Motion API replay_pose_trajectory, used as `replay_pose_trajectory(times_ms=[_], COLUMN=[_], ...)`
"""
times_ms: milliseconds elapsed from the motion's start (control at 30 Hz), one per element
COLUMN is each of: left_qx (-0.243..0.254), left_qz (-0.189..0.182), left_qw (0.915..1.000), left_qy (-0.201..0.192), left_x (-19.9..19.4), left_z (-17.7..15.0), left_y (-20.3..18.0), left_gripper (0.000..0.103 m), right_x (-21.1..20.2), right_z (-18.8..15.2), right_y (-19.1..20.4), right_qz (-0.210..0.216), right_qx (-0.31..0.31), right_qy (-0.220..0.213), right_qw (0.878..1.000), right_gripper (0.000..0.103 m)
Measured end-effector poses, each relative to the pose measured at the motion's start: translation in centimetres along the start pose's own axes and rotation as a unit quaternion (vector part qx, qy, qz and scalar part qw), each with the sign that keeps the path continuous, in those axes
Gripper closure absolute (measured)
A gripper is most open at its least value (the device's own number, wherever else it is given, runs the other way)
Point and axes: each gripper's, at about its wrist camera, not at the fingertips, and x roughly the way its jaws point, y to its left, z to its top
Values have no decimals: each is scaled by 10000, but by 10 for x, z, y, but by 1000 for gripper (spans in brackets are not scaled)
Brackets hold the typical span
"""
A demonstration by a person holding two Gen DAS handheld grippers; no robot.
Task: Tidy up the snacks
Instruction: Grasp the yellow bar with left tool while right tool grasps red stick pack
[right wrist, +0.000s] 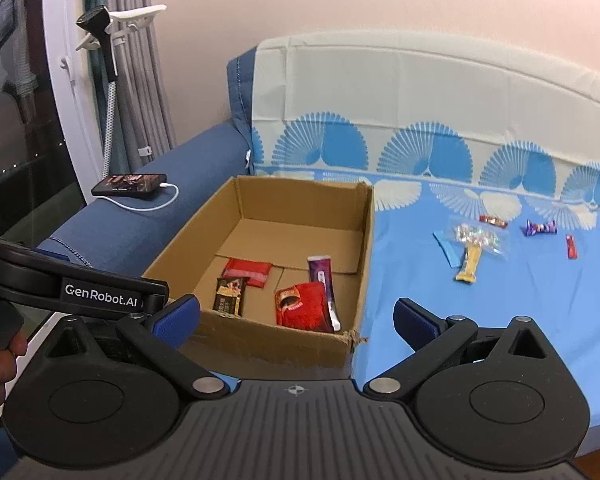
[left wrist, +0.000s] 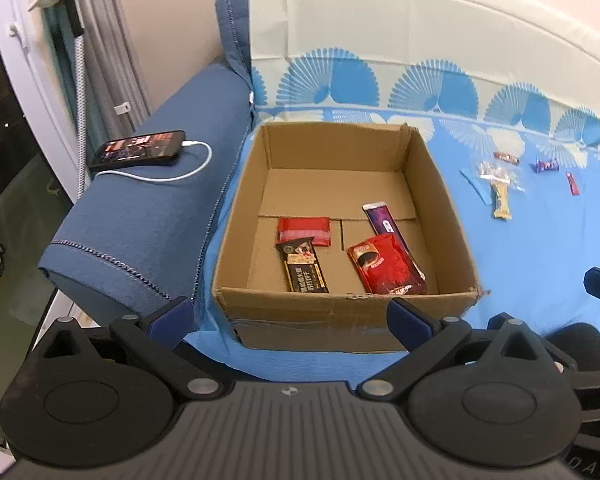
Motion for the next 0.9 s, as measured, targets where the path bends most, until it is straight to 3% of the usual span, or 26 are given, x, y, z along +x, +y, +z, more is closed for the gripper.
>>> replay_pose_trajectory(times_ms=[267, 500, 667, 900], left_qx=[561, 942, 1312, 1845], left_qz=[-220, -868, -1268, -1683], left_qw=[9979, 9898, 9804, 9645], left_qy=[248, 617, 747, 861], left_x=[23, 58, 96, 194], left_z=[27, 69, 109, 167], left_y=[-51, -125, -194, -315], left_gripper=[0, 0, 0, 0], right_x=[12, 26, 41, 95], right_z=[-4, -10, -8, 7], right_y=[-57, -145, -221, -338], right_qz=[-305, -1182, -1832, -2391], right_qx=[705, 1216, 1597, 1866], right_qy=[44, 176, 88, -134], right_qw=[9970, 9854, 9700, 9528], right_gripper=[0, 0, 0, 0])
